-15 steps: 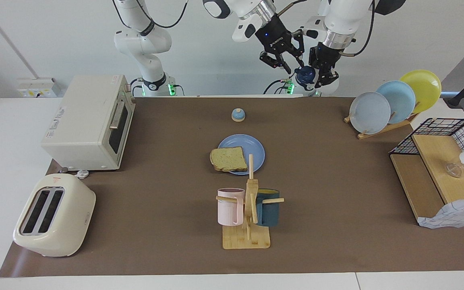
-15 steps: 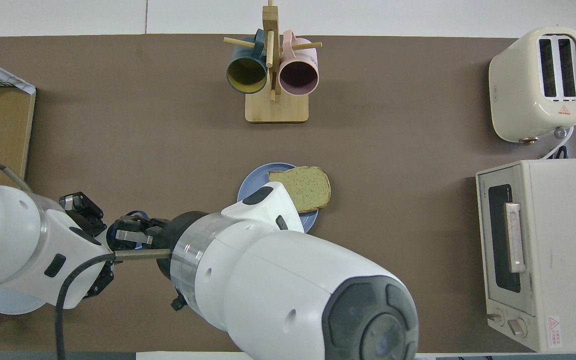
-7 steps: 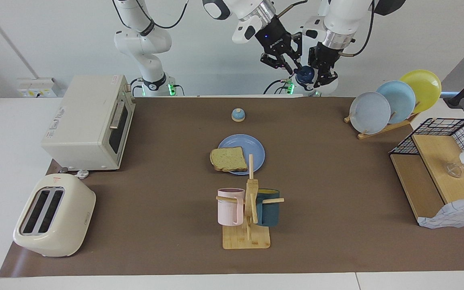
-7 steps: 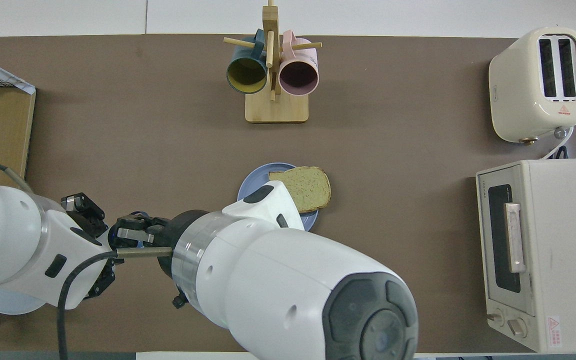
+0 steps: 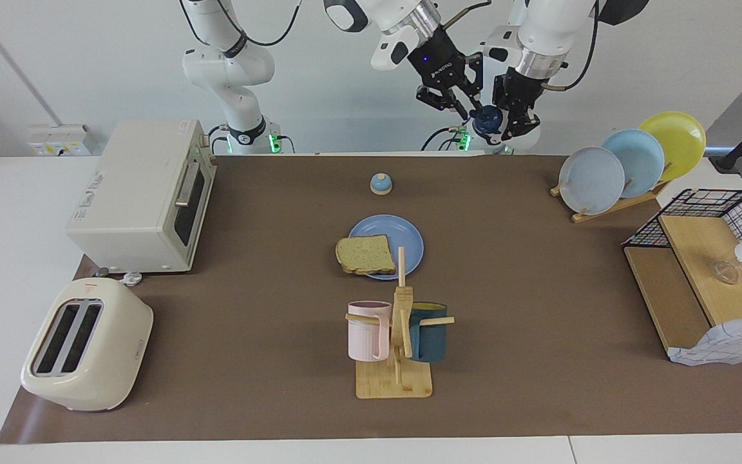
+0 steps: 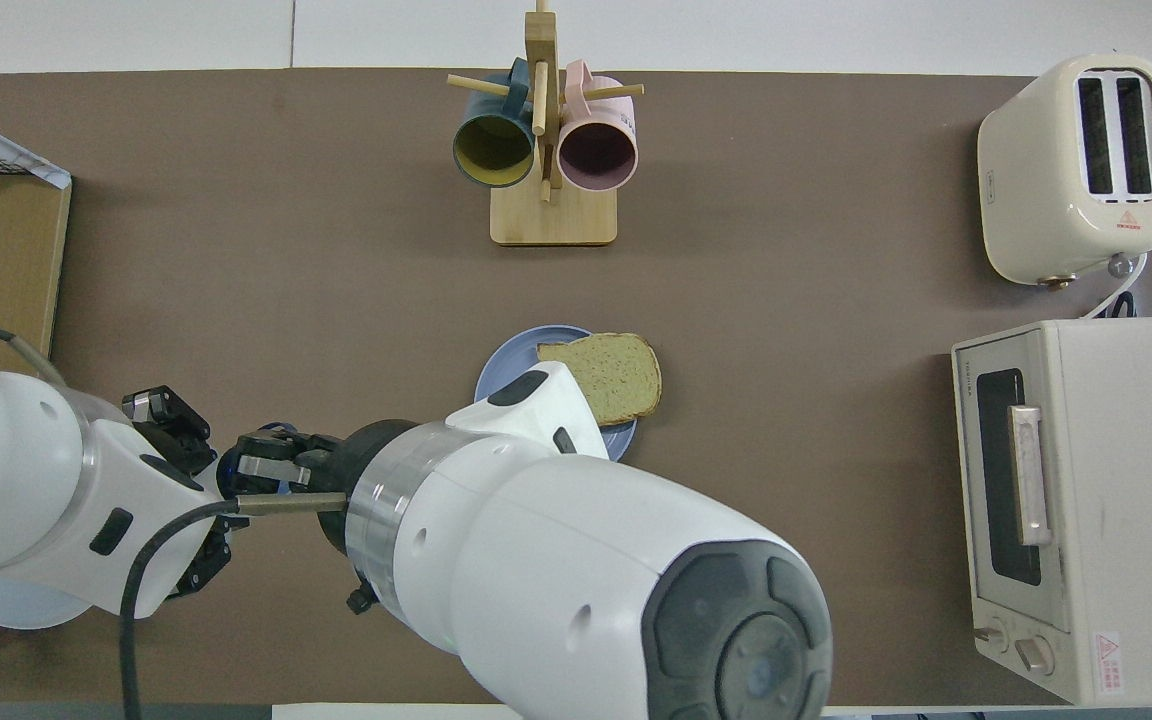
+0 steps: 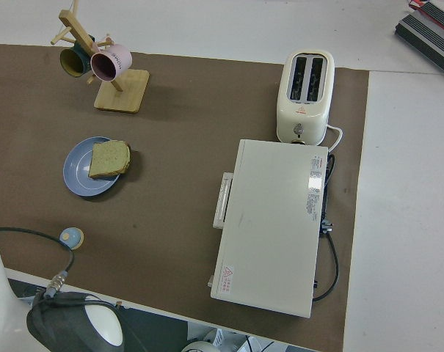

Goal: Put bread on plate and add seasoning

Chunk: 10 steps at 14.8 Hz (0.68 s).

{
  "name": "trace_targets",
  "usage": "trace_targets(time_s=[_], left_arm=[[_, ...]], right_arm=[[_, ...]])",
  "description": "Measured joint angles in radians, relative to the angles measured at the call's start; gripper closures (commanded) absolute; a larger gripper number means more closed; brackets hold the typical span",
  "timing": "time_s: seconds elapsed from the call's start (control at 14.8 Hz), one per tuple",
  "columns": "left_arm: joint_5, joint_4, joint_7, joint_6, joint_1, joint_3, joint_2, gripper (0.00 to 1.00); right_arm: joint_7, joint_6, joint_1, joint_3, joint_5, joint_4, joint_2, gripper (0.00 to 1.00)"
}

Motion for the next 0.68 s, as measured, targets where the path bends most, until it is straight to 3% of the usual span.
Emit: trace_targets(time_s=[0.14,0.47,0.68], left_arm=[[0.000,0.000,0.000,0.000,0.000,0.000,0.000,0.63],[-0.001,-0.002,-0.002,0.000,0.000,0.002,0.000,0.64],[0.000,-0.004,-0.003,0.000,0.000,0.004,0.000,0.64]], right_arm=[[0.000,0.000,0.000,0.000,0.000,0.000,0.000,0.79],[0.000,0.002,-0.002,0.000,0.000,0.001,0.000,1.00],[0.000,0.002,-0.002,0.000,0.000,0.001,0.000,1.00]])
